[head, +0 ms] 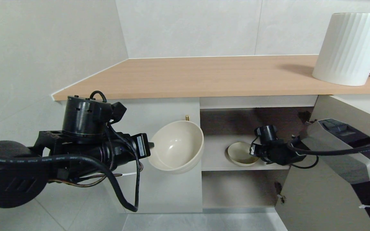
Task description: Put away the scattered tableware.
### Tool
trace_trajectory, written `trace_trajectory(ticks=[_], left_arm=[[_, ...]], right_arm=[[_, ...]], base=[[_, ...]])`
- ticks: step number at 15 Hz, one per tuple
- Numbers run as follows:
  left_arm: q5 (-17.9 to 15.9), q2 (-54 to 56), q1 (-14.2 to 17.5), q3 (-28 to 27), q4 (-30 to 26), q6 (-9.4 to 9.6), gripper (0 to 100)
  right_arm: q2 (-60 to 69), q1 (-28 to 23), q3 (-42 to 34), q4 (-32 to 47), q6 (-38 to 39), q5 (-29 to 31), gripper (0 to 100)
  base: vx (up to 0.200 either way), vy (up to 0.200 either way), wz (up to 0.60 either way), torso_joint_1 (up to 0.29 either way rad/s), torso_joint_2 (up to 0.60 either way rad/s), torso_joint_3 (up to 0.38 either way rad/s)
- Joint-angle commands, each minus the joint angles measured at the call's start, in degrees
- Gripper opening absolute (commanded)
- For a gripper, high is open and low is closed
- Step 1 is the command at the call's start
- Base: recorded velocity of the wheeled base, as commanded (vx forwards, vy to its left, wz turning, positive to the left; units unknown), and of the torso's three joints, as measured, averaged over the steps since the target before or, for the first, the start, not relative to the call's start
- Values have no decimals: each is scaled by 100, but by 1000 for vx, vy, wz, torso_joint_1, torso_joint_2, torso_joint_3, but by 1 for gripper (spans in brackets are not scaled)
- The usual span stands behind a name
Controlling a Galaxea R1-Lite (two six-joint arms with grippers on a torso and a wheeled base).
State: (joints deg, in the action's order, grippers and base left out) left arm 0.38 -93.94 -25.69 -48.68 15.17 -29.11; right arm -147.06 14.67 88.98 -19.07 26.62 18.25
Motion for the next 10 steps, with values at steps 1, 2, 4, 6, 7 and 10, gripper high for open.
trace_trajectory(ticks=[1,2,4,6,7,10], left_arm=[[6,7,-15,-10,4,-7,0],[15,7,-24,-10,4,2,0],[15,-10,-103,-19,4,2,0],[24,-107,-209,-37,4,2,0],[24,-195,-297,-45,4,11,0],[120,-546,-578,-1,-163,248,0]], right_arm=[[45,-8,58,17,71,-6,100],[98,-25,49,26,97,-14,100],[599,-16,-232,96,343,-85,100],[1206,45,-803,105,343,-392,100],[1689,159,-1225,105,335,-735,100],[3042,590,-2165,606,-184,-1561,100]], base=[[0,0,0,0,0,0],[0,0,0,0,0,0],[0,0,0,0,0,0],[0,0,0,0,0,0],[0,0,0,0,0,0],[0,0,0,0,0,0]])
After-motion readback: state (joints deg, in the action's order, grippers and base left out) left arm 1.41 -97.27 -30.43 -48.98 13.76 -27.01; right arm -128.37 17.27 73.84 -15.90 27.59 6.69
